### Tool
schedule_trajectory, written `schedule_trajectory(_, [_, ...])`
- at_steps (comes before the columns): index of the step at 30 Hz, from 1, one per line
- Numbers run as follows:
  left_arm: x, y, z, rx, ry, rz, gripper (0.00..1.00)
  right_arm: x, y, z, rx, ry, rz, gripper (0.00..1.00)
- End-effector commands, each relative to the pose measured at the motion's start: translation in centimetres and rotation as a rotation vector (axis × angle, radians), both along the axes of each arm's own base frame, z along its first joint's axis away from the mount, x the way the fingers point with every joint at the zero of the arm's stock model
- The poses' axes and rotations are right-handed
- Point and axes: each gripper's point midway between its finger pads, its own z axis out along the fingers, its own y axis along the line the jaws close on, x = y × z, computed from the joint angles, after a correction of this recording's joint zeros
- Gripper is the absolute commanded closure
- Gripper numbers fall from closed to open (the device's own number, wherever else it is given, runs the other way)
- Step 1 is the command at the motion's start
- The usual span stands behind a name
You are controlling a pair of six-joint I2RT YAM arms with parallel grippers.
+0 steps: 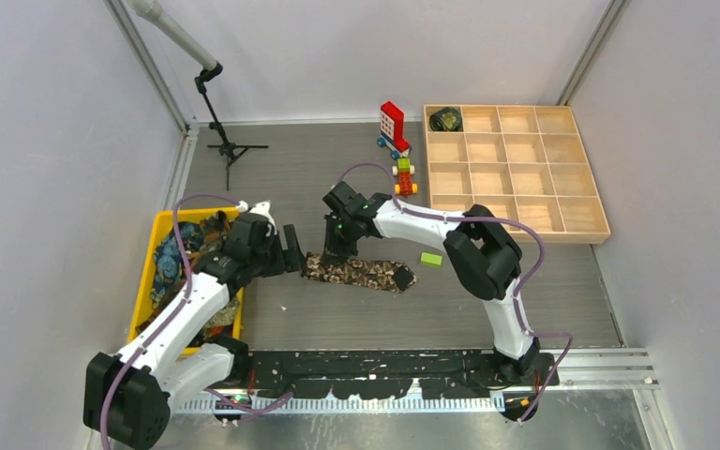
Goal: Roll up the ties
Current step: Roll the tie at the center of the board.
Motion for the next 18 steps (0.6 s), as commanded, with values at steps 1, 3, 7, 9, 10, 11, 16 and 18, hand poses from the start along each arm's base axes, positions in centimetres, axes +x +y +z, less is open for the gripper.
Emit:
schedule_trajectory(1, [0.8, -1.2, 0.0, -0.040, -0.019, -0.047, 0.20, 0.6, -0.5, 0.8, 0.006, -0.041, 0.001, 0.91])
schedule_trajectory(3, [0.9, -1.4, -0.4, -0.046, -0.002, -0.056, 0.19, 0.6, -0.8, 0.6, 0.002, -0.038, -0.002, 0.91])
schedule_trajectory(7, [1.0, -2.0, -1.5, -0.077, 0.048, -0.075, 0.17, 0.6, -1.1, 0.1, -0.002, -0.032, -0.002, 0.91])
schedule_trajectory(9, [1.1, -2.4, -2.0, -0.105, 0.070, -0.084, 0.17, 0.5, -1.3, -0.2, -0.005, -0.027, -0.004, 0.91])
schedule_trajectory(10, [1.2, -2.6, -2.2, -0.114, 0.076, -0.084, 0.17, 0.5, -1.3, -0.3, -0.005, -0.027, -0.004, 0.91])
schedule_trajectory(11, [1.3, -2.7, -2.5, -0.122, 0.082, -0.083, 0.17, 0.5, -1.4, -0.4, -0.006, -0.024, -0.005, 0.91])
schedule_trajectory(16, [1.6, -3.3, -3.5, -0.165, 0.115, -0.094, 0.18, 0.2, -1.8, -1.0, -0.008, -0.015, -0.010, 0.92])
schedule_trajectory(18, [1.6, -3.6, -3.8, -0.181, 0.130, -0.102, 0.19, 0.1, -1.9, -1.2, -0.009, -0.012, -0.013, 0.92])
